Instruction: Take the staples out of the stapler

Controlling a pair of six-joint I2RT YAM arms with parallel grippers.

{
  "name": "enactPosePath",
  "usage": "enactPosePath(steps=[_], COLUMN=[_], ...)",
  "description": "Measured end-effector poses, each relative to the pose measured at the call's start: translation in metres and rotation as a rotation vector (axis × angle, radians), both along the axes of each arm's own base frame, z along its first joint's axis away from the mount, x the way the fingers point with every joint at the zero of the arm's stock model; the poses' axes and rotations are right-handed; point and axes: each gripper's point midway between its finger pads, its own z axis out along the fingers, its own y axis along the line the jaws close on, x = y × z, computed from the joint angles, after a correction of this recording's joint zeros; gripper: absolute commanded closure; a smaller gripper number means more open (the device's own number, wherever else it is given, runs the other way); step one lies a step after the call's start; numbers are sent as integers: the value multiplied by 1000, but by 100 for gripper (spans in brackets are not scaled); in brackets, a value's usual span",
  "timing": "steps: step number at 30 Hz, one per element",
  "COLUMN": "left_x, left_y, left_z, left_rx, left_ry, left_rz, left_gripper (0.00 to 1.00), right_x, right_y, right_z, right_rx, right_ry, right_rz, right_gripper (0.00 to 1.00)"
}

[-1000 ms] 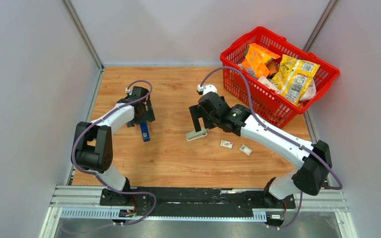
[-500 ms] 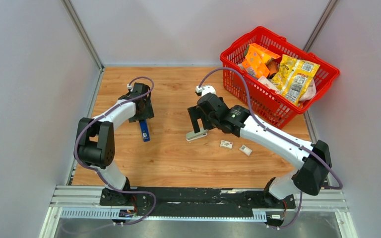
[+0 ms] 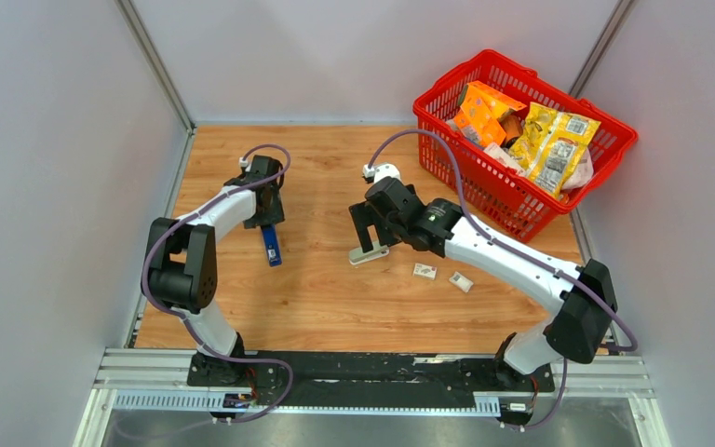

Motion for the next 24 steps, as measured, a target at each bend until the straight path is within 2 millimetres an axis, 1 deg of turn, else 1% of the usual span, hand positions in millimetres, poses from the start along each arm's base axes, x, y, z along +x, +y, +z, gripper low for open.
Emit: enactPosePath(steps=[3, 6, 7, 8, 10, 11, 13, 14, 20, 24], left_x=[0, 0, 1, 1, 2, 2, 3, 4, 5, 5], left_y=[0, 0, 0, 0, 0, 0, -1, 0, 0, -5], left_z=[0, 0, 0, 0, 1, 1, 1, 1, 1, 1], left_rx=[0, 0, 0, 0, 0, -2, -5, 0, -2, -29], left_ry=[-1, -2, -2, -4, -8, -9, -13, -14, -15, -31], left_rz=[0, 0, 0, 1, 2, 1, -2, -4, -17, -51], left_gripper=[47, 51, 55, 60, 76, 89, 95, 100, 100, 100], right_x=[0, 0, 0, 0, -1, -1, -1, -1, -2, -4], right_y=[1, 0, 0, 0, 1, 1, 1, 1, 0, -3], right_z=[-1, -1, -1, -1, -1, -1, -1, -1, -3, -7], right_rx=[-1, -2, -3, -2, -3, -3, -3, -3, -9, -22], right_ry=[1, 1, 1, 1, 2, 1, 1, 1, 3, 8], right_rz=[1, 1, 1, 1, 2, 2, 4, 4, 2, 0], right_gripper=[0, 0, 0, 0, 0, 0, 0, 0, 0, 0])
